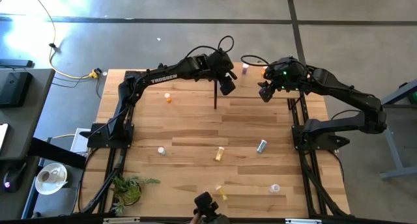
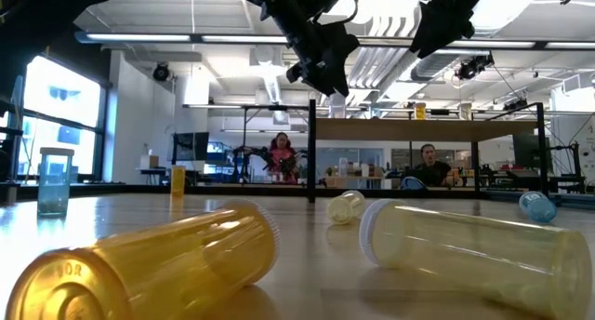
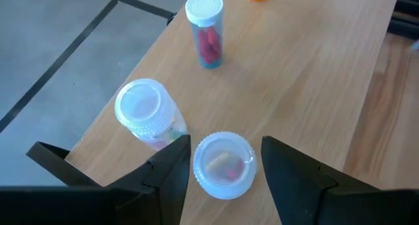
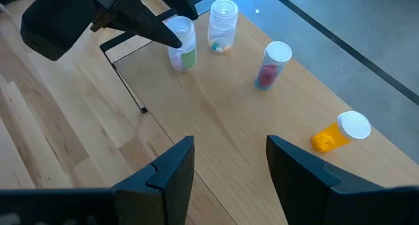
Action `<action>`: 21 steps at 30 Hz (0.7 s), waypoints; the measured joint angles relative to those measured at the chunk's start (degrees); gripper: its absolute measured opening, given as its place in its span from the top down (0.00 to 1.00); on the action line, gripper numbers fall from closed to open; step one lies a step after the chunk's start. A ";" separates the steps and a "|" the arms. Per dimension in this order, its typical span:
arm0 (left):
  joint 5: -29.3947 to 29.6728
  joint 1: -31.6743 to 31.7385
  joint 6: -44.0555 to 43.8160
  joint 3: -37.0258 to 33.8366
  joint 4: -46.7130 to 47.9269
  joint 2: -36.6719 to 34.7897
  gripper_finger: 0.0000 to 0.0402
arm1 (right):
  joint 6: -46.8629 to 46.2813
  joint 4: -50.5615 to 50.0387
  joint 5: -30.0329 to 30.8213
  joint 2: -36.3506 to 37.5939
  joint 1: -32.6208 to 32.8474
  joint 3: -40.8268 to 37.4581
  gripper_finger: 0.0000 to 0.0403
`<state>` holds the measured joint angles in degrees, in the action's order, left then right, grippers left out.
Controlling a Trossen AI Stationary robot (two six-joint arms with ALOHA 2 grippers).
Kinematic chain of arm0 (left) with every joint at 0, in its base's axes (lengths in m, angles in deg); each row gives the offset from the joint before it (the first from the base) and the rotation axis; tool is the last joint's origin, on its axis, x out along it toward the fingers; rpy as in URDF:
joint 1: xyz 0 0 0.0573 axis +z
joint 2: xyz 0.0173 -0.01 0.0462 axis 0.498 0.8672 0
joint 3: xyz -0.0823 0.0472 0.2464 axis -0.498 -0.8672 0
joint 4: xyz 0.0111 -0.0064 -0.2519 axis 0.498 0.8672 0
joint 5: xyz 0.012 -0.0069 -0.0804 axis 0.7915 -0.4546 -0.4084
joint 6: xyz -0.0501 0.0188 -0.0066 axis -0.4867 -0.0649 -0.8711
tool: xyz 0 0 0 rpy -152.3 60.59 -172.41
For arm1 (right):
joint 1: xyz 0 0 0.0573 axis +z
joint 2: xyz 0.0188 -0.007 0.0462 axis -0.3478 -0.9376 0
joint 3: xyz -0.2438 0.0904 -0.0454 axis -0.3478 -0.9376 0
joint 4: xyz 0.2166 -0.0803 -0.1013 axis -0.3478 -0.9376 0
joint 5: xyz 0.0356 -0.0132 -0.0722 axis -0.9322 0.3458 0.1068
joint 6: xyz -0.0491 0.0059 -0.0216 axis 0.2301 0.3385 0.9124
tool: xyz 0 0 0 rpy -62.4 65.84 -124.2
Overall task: Pick and place medicine bottles onto shelf by color
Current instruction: Put the top transparent pill bottle on the shelf aligned with the other transparent pill bottle, then put the right blue pill bottle on the shelf aligned with the other blue pill bottle
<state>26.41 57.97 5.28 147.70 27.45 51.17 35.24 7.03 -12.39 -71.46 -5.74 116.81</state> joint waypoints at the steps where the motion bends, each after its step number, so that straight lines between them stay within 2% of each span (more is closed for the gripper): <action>1: 0.00 0.00 0.32 -0.01 0.00 0.00 0.56 | 0.00 0.00 0.00 0.00 0.00 0.00 0.55; 11: -1.46 0.00 1.43 0.58 0.72 -0.02 0.56 | 0.00 -0.01 0.00 0.00 0.00 0.00 0.55; 21: -1.39 -0.16 4.26 11.18 9.17 -0.27 0.56 | 0.00 -1.18 -0.02 0.00 0.00 0.00 0.55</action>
<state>25.02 57.81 9.54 158.88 36.62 50.91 35.24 5.84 -12.41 -71.46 -5.74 116.81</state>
